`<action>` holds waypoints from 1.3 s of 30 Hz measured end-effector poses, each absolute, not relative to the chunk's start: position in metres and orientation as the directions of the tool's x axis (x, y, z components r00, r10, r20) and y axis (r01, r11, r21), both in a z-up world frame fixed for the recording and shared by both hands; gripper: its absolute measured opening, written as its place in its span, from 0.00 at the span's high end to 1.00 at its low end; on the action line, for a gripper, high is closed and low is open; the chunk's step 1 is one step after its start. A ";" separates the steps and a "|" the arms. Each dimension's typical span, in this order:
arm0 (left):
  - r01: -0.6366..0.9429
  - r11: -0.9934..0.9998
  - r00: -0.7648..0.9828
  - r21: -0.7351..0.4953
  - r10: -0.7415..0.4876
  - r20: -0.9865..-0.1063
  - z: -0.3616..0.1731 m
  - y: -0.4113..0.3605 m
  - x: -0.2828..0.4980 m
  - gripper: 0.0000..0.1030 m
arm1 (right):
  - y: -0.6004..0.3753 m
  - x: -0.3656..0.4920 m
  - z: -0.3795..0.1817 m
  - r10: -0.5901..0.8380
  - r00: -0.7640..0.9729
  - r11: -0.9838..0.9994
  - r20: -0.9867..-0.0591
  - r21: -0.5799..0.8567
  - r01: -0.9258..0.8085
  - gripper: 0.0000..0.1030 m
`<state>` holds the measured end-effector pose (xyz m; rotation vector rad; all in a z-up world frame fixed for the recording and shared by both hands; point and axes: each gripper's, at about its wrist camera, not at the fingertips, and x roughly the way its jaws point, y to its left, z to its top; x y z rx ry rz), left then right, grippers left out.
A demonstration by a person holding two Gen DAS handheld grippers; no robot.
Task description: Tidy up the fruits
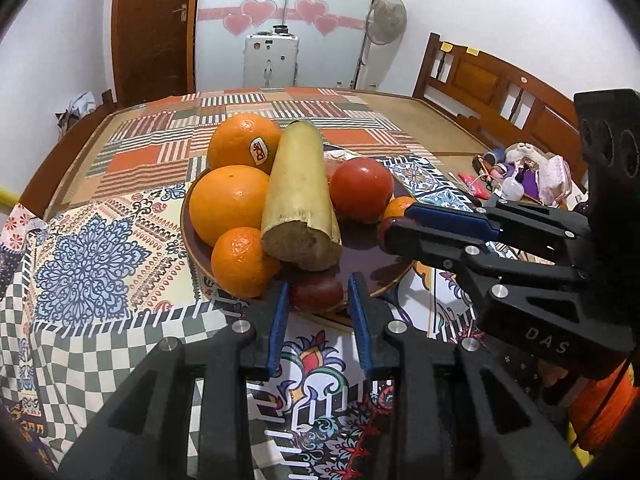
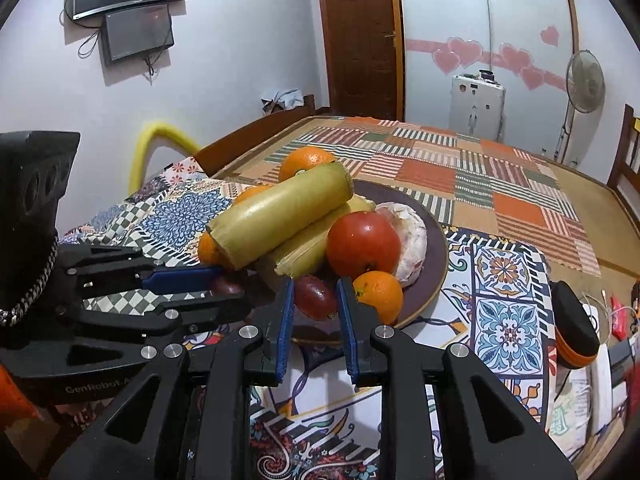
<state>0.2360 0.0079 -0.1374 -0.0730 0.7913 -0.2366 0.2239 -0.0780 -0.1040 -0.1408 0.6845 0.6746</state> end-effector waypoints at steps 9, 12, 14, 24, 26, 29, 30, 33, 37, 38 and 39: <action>0.167 0.974 0.702 -0.151 -0.225 -0.676 -0.133 0.012 0.222 0.67 | -0.088 0.218 -0.091 0.537 0.599 0.788 -0.594 0.099 -0.607 0.75; 0.152 0.979 0.727 -0.137 -0.205 -0.656 -0.123 0.015 0.207 0.66 | -0.095 0.208 -0.080 0.539 0.618 0.793 -0.573 0.097 -0.602 0.75; 0.143 0.981 0.745 -0.133 -0.195 -0.638 -0.112 0.016 0.195 0.66 | -0.099 0.196 -0.068 0.533 0.641 0.802 -0.552 0.088 -0.591 0.75; 0.105 0.988 0.885 -0.116 -0.146 -0.442 -0.018 0.017 0.105 0.62 | -0.122 0.117 0.001 0.535 0.744 0.825 -0.402 0.057 -0.562 0.75; 0.087 0.992 0.918 -0.091 -0.115 -0.379 0.002 0.013 0.079 0.57 | -0.125 0.101 0.012 0.535 0.759 0.828 -0.370 0.052 -0.558 0.75; 0.077 0.994 0.947 -0.074 -0.096 -0.307 0.023 0.009 0.049 0.54 | -0.131 0.069 0.030 0.530 0.791 0.837 -0.306 0.040 -0.546 0.71; 0.077 0.995 0.952 -0.071 -0.094 -0.292 0.028 0.009 0.041 0.53 | -0.132 0.060 0.035 0.528 0.800 0.840 -0.286 0.036 -0.542 0.67; 0.065 0.996 0.967 -0.068 -0.080 -0.242 0.040 0.006 0.015 0.47 | -0.134 0.038 0.044 0.519 0.822 0.850 -0.234 0.033 -0.526 0.56; 0.044 0.997 0.980 -0.056 -0.054 -0.190 0.050 0.005 -0.010 0.33 | -0.136 0.016 0.051 0.510 0.841 0.858 -0.177 0.038 -0.512 0.41; 0.042 0.998 0.982 -0.052 -0.051 -0.180 0.051 0.004 -0.017 0.32 | -0.137 0.010 0.052 0.505 0.847 0.862 -0.164 0.039 -0.506 0.39; 0.040 0.998 0.983 -0.049 -0.048 -0.175 0.052 0.004 -0.021 0.31 | -0.136 0.011 0.052 0.502 0.850 0.864 -0.160 0.039 -0.502 0.35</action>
